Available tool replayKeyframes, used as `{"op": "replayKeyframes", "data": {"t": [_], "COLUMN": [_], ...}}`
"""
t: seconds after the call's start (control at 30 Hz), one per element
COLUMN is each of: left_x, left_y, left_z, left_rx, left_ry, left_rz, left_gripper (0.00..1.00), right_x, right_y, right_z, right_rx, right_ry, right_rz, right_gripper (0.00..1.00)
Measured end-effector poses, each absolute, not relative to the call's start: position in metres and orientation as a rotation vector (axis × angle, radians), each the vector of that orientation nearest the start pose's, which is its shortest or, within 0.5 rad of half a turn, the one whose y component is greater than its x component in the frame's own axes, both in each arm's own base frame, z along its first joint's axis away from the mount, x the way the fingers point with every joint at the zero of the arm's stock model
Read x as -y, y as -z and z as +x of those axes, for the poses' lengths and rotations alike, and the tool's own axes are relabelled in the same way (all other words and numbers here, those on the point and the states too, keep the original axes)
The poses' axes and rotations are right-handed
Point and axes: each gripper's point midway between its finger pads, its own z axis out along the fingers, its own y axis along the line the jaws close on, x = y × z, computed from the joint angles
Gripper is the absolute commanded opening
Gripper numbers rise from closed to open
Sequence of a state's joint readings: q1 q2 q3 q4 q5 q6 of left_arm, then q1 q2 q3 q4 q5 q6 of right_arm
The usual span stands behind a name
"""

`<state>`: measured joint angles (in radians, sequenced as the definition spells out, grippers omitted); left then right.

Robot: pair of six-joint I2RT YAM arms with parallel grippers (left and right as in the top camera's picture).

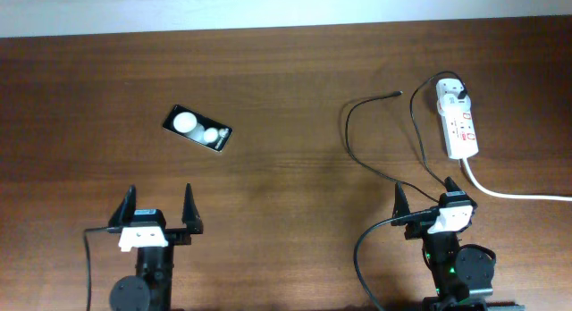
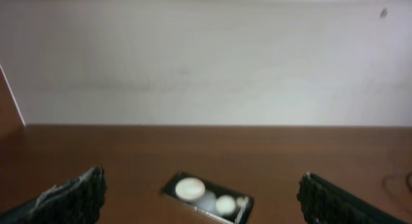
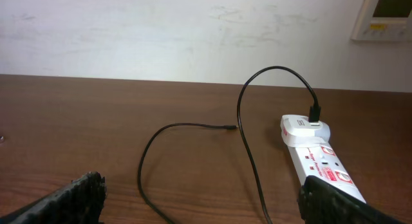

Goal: Plug charger to phone and switch on socket
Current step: 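Reach the left gripper down to the black phone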

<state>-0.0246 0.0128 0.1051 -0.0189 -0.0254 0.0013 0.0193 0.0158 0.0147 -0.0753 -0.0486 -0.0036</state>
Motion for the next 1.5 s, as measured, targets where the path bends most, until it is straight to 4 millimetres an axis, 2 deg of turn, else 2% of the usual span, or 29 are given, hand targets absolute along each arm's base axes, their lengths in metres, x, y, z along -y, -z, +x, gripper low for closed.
{"op": "replayKeyframes", "data": {"t": [0.17,0.4,0.5,0.6,0.7,0.8,0.87,0.97,1.13,1.33,1.5], "left_x": [0.001,0.002,0.004,0.005,0.010,0.021,0.029,0.046,0.057,0.058,0.054], "left_y": [-0.258,-0.301,-0.316,-0.320,-0.308,-0.294,-0.287,-0.265,-0.241,-0.234,-0.237], "left_z": [0.224,0.211,0.210,0.213,0.223,0.246,0.255,0.268,0.264,0.258,0.264], "left_rx": [-1.504,-1.638,-1.707,-1.803,-1.991,-2.135,-2.202,-2.327,-2.452,-2.498,-2.475], "left_ry": [0.004,0.005,0.018,0.031,0.082,0.168,0.221,0.344,0.434,0.447,0.426], "left_rz": [-0.005,0.000,0.014,0.008,-0.017,-0.029,-0.022,0.002,0.006,0.000,-0.049], "left_gripper": [0.99,0.99,0.99,0.99,0.99,0.99,0.99,0.99,0.99,0.99,0.99], "right_x": [-0.013,-0.013,-0.013,-0.013,-0.013,-0.013,-0.013,-0.013,-0.013,-0.013,-0.013], "right_y": [-0.159,-0.159,-0.159,-0.159,-0.159,-0.159,-0.159,-0.159,-0.159,-0.159,-0.159], "right_z": [0.246,0.246,0.246,0.246,0.246,0.246,0.246,0.246,0.246,0.246,0.246], "right_rx": [-1.647,-1.647,-1.646,-1.647,-1.647,-1.647,-1.647,-1.647,-1.647,-1.647,-1.647], "right_ry": [-0.052,-0.052,-0.052,-0.052,-0.052,-0.051,-0.052,-0.051,-0.051,-0.051,-0.052], "right_rz": [-0.055,-0.055,-0.056,-0.056,-0.056,-0.055,-0.055,-0.055,-0.056,-0.055,-0.055], "right_gripper": [0.98,0.98,0.98,0.98,0.98,0.98,0.98,0.98,0.98,0.98,0.98]}}
